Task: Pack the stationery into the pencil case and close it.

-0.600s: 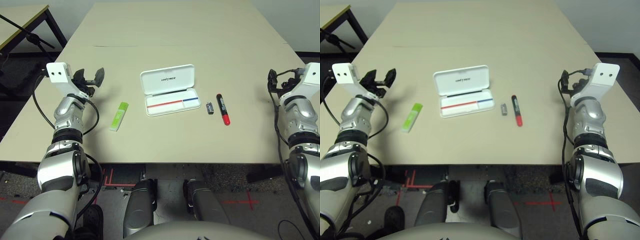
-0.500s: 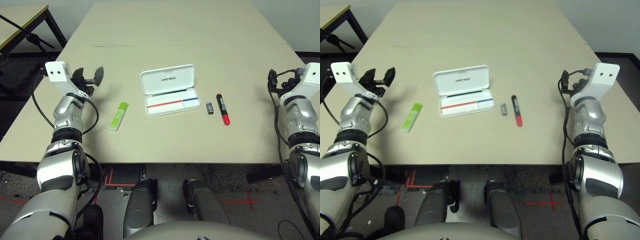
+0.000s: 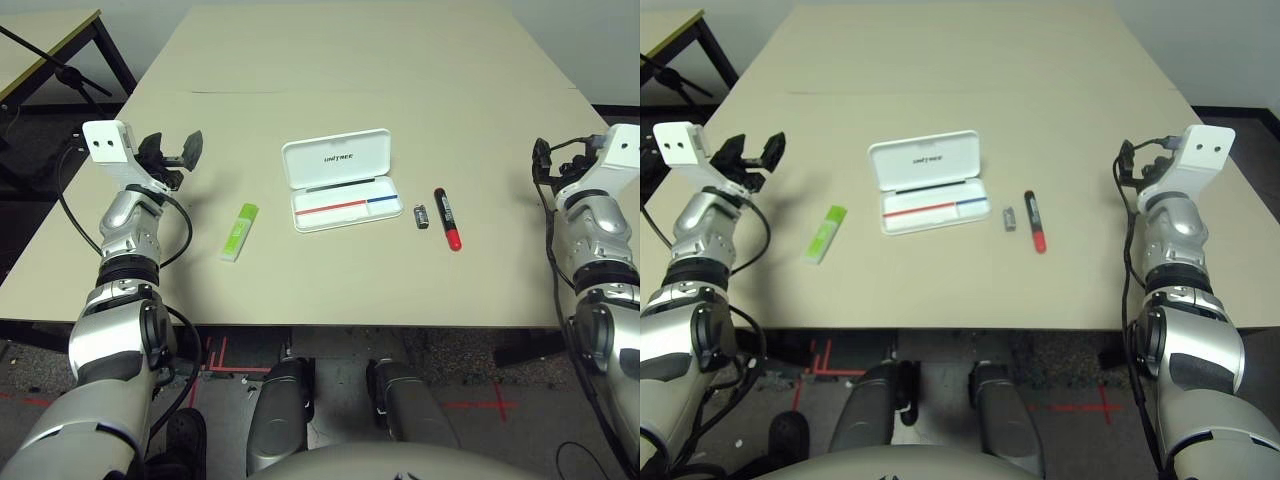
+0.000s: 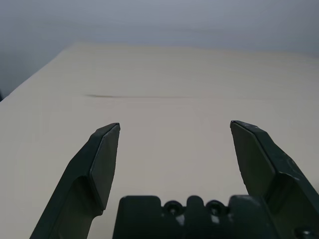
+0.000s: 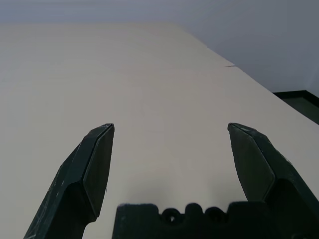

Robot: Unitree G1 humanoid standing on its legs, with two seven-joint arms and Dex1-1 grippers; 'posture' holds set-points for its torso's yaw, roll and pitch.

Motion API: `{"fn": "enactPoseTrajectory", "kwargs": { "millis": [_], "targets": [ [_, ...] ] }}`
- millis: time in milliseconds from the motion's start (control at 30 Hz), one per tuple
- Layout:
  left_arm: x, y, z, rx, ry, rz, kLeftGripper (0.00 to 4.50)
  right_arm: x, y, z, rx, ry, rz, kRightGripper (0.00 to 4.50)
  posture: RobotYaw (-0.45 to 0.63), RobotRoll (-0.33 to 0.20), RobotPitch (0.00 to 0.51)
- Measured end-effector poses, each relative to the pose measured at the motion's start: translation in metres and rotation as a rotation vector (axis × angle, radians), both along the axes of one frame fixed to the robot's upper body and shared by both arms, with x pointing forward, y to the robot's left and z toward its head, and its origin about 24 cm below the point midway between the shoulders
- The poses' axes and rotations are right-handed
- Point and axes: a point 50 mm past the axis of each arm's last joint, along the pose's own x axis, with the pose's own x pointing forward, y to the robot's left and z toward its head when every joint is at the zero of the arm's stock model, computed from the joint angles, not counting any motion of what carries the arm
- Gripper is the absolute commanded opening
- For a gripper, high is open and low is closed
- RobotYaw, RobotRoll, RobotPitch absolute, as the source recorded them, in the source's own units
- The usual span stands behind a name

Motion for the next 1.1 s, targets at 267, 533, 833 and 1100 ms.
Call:
{"fn": "enactPoseTrajectory", "kwargs": {
  "millis": [267,533,833,1100],
  "targets": [
    [-0.018,-0.016,0.007,0.032,0.003,-0.22,4.47,0.002,0.004,-0.003,0.008,0.011,0.014,4.5,-0.05,0.0,0.106],
    [-0.038,-0.047,0.011,0.083,0.039,-0.429,4.47,0.01,0.02,0.001,0.018,0.019,0.171,4.5,-0.03,0.0,0.104],
    [-0.045,-0.059,0.007,0.129,0.085,-0.512,4.47,0.0,0.06,0.0,-0.054,0.142,0.786,4.5,-0.04,0.0,0.101],
    [-0.049,-0.071,0.005,0.193,0.125,-0.615,4.47,-0.022,0.069,0.008,-0.147,0.252,1.087,4.5,-0.05,0.0,0.099]
  ]
}}
